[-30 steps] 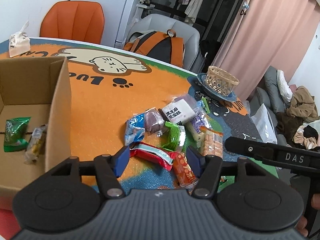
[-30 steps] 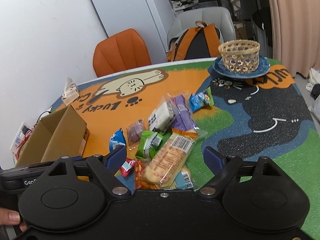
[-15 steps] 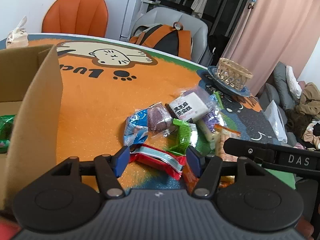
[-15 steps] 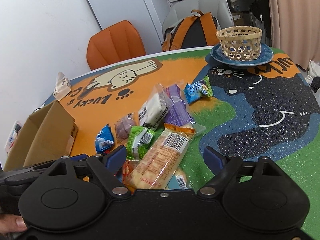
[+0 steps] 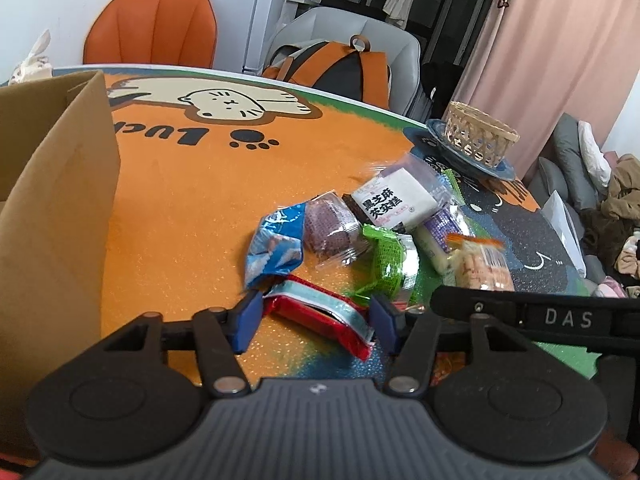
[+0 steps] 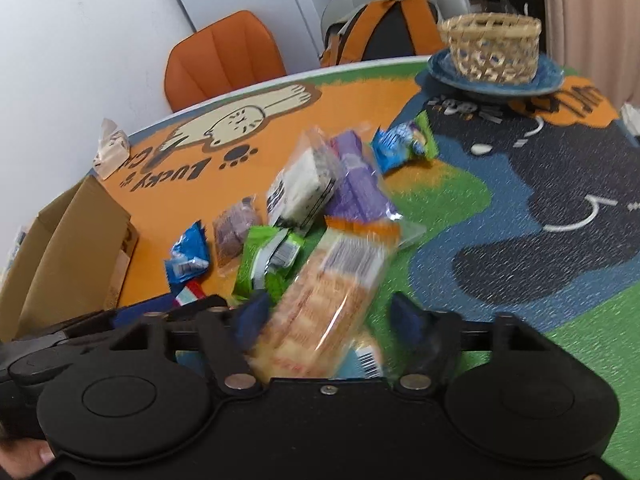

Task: Organize snacks
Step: 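Grasp the red-and-silver bar with the left gripper while the right grasps the bread roll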

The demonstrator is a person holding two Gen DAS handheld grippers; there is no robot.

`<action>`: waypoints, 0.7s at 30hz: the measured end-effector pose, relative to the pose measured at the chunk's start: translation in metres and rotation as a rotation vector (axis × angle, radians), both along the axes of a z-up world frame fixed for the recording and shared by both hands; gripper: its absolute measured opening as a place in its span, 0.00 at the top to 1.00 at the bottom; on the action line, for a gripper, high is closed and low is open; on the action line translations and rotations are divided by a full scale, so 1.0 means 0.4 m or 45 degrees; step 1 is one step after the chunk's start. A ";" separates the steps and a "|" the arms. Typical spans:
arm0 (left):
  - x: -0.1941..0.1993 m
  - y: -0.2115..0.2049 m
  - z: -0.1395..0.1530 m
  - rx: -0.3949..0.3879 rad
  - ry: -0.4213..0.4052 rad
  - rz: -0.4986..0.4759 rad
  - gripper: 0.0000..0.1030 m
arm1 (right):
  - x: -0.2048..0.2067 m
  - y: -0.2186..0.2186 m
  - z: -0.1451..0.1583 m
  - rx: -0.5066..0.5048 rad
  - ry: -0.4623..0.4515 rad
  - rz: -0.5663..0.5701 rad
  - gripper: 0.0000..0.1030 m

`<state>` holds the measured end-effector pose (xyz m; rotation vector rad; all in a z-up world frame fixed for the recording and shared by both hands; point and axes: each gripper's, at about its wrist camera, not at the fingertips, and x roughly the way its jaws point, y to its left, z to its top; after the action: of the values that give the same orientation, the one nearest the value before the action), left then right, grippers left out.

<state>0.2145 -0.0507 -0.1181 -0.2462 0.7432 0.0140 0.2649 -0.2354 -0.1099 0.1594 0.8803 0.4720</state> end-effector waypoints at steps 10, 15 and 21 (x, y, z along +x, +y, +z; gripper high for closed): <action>-0.018 0.025 0.005 -0.056 -0.016 -0.011 0.83 | -0.011 -0.016 0.024 0.009 -0.042 -0.033 0.63; -0.021 0.029 0.012 -0.061 -0.017 -0.014 0.87 | -0.016 -0.020 0.042 0.022 -0.071 -0.038 0.63; -0.029 0.035 0.018 -0.051 -0.007 -0.007 0.89 | -0.020 -0.013 0.048 0.021 -0.084 -0.025 0.63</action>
<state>0.2029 -0.0368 -0.1108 -0.2820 0.7389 -0.0066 0.2568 -0.2404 -0.0908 0.1663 0.8097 0.4641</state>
